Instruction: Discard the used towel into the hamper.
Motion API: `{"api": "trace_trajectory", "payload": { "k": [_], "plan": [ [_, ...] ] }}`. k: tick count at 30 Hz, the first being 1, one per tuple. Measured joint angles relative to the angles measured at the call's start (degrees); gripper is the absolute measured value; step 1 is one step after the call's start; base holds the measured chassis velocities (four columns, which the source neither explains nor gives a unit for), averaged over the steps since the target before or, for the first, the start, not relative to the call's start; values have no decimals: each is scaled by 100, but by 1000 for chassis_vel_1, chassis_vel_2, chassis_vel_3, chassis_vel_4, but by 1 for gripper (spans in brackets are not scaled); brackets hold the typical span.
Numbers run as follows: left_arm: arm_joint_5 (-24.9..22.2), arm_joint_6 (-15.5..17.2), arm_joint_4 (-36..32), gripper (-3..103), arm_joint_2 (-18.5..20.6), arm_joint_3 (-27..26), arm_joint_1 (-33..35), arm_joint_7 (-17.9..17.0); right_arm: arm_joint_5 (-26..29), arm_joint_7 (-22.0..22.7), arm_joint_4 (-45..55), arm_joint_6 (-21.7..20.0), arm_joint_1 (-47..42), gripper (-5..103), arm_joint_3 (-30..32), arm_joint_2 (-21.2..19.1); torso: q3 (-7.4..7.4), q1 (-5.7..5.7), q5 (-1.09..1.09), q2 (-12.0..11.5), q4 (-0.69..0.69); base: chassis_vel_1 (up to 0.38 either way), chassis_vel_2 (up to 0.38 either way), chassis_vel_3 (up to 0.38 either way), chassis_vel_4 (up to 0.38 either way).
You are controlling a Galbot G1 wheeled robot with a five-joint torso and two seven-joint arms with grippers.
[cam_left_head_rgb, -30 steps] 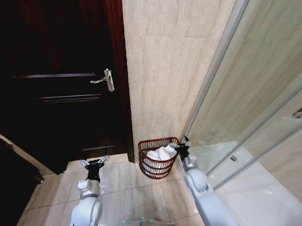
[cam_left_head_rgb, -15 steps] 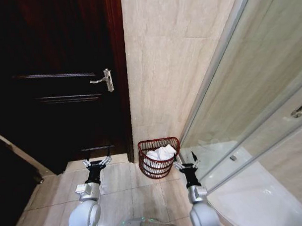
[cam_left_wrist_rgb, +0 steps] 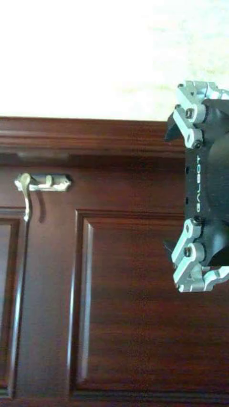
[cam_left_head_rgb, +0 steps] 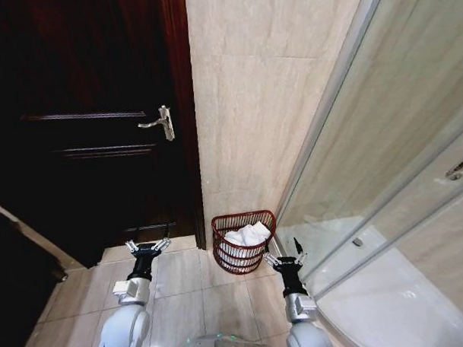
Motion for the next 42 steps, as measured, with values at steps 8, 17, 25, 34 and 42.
{"api": "trace_trajectory", "payload": {
  "k": [8, 17, 25, 34, 42],
  "plan": [
    [45, -166, 228, 100, 21, 13, -130, 13, -2, 107, -112, 69, 13, 100, 11, -61, 0, 0, -1, 0, -1, 54, -47, -51, 55],
    [-27, -260, 333, 100, -17, 53, -127, 8, -73, 311, -319, 233, -108, 100, -123, 36, -38, -31, 0, -69, 0, 21, -22, -17, 26],
    [18, -364, 360, 100, -74, 63, -107, 6, -71, 346, -353, 342, -242, 100, -106, -16, -162, -123, 0, -286, 0, 22, -18, -25, 15],
    [85, -481, 357, 100, -122, 59, -71, 11, -81, 354, -196, 367, -300, 100, -82, -16, -309, -233, 0, -542, 0, 14, -71, -72, 18],
    [41, -460, 409, 100, -35, 36, -158, 20, 59, 66, -128, 395, -407, 100, 183, -146, -421, -326, 0, -746, -1, -8, -79, -70, -8]
  ]
}}
